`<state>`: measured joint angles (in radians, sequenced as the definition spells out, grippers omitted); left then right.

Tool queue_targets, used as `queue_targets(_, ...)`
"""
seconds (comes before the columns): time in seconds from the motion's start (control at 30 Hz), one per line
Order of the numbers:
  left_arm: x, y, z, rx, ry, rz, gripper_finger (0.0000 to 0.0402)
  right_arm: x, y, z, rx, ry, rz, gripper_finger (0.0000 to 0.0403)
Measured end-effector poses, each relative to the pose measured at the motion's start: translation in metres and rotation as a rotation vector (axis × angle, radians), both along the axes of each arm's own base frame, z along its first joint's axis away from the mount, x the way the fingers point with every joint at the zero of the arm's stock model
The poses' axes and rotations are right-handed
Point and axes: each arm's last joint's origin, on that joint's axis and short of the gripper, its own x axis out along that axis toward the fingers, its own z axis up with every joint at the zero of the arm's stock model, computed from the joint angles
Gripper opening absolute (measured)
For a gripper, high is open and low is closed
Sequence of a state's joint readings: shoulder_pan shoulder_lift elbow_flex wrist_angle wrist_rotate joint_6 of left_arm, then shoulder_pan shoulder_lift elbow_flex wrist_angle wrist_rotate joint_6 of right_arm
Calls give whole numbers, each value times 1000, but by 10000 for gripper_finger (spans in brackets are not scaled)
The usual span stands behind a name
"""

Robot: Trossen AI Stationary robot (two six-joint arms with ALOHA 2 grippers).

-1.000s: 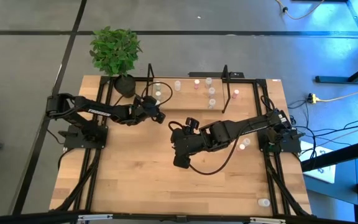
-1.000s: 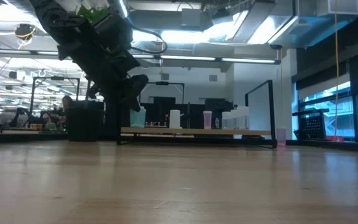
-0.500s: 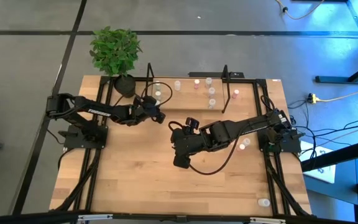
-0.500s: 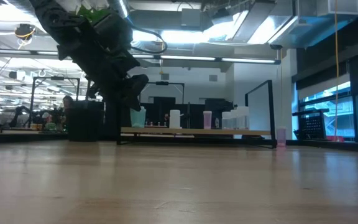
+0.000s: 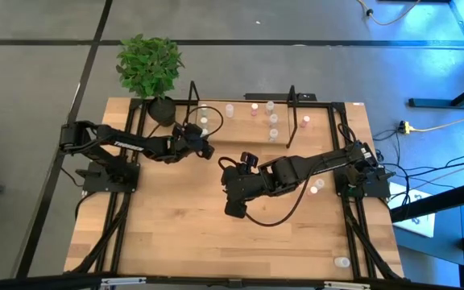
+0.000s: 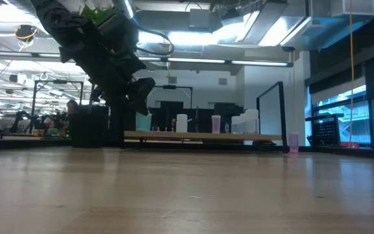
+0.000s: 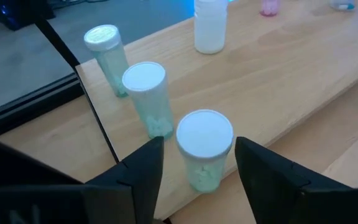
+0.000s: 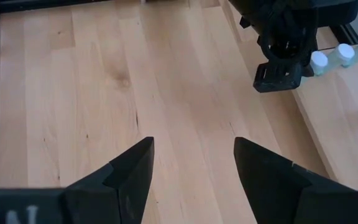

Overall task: Pick and place medicine bottles onto shelf by color
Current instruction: Put the blue medicine bottle on the shelf aligned with the other blue medicine bottle

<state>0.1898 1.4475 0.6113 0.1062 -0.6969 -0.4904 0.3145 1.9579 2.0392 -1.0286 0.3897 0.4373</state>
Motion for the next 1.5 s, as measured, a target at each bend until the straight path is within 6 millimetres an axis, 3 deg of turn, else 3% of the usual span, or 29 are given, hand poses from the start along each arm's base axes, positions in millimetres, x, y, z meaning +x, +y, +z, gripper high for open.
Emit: queue_targets(1.5,6,-9,6,67,-46,-16,194,0,0,0,0,0,0,225)
